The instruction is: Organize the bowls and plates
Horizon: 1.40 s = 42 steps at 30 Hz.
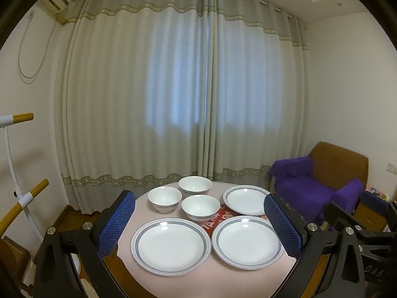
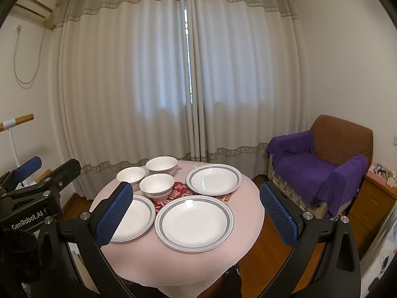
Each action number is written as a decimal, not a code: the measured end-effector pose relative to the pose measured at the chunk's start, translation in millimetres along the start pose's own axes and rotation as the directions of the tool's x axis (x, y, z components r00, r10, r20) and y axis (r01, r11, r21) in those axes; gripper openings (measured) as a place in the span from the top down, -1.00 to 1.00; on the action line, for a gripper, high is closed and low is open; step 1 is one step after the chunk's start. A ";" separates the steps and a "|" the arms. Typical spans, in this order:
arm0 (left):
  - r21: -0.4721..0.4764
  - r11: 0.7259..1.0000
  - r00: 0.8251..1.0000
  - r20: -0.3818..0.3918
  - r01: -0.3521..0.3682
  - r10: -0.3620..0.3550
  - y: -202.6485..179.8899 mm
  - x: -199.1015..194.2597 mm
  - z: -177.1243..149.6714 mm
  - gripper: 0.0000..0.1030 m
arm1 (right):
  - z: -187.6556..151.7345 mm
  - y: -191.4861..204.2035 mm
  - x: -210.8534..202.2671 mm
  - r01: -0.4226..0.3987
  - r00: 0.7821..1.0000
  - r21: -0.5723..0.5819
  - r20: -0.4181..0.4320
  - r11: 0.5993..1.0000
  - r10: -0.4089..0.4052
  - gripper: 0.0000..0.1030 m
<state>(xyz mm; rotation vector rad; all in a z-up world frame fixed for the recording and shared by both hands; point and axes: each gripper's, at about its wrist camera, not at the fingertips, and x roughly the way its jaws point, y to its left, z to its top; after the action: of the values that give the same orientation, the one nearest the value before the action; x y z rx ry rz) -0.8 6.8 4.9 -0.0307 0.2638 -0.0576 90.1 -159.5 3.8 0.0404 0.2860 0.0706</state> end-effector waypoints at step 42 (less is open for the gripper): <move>0.044 0.999 1.000 0.023 -0.012 0.011 -11.3 3.4 -1.2 -0.99 | -1.6 -3.7 -1.1 0.001 1.000 0.013 0.005 1.000 -0.002 -1.00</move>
<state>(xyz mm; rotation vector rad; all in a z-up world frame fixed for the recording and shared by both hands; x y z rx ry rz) 1.6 -4.7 3.3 0.0143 0.2402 -0.0512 88.8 -163.2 2.4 0.0533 0.2811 0.0671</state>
